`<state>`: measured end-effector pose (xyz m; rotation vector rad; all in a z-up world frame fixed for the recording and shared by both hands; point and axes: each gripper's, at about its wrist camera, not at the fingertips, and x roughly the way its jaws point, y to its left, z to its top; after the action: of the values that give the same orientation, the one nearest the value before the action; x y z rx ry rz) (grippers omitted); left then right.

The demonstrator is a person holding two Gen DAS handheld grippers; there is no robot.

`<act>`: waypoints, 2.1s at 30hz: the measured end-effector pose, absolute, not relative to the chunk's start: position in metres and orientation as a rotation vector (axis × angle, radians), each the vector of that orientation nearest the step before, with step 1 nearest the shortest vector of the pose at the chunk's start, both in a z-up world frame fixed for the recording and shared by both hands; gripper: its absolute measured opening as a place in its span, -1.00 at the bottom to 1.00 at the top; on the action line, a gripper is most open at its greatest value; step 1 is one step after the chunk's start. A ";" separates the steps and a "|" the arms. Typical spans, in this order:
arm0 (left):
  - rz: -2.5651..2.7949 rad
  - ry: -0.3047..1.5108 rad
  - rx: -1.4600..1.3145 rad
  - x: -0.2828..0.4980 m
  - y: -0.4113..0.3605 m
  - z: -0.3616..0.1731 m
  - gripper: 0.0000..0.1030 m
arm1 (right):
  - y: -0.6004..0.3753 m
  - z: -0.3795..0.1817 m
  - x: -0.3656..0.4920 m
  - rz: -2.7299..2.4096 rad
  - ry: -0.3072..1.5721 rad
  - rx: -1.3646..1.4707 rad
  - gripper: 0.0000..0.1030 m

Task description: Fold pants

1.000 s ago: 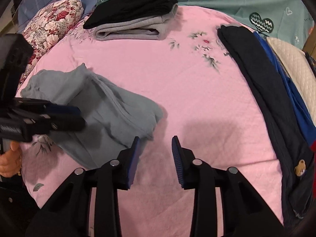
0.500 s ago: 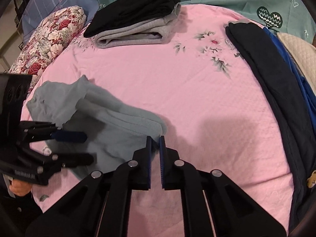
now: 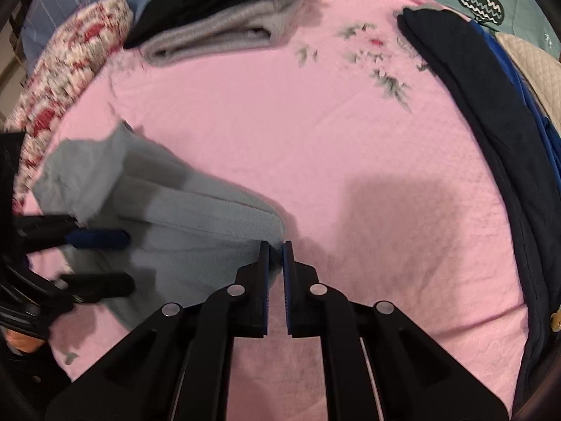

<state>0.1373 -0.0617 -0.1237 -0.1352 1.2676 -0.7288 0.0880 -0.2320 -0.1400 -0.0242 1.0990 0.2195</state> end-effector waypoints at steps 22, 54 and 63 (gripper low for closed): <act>-0.688 1.324 -0.207 0.189 -0.088 -0.131 0.05 | -0.211 -0.148 0.038 0.304 1.125 0.047 -0.86; -0.084 1.147 -0.851 0.116 0.243 -0.147 0.64 | -0.166 -0.118 0.054 0.452 1.152 0.223 -0.62; 0.005 1.038 -0.720 0.121 0.241 -0.138 -0.84 | -0.167 -0.117 0.059 0.429 1.151 0.206 -0.62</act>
<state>0.1213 0.2414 -0.1382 -0.7202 1.0379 0.0055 0.0586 -0.1671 -0.1165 0.2056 1.1508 0.4289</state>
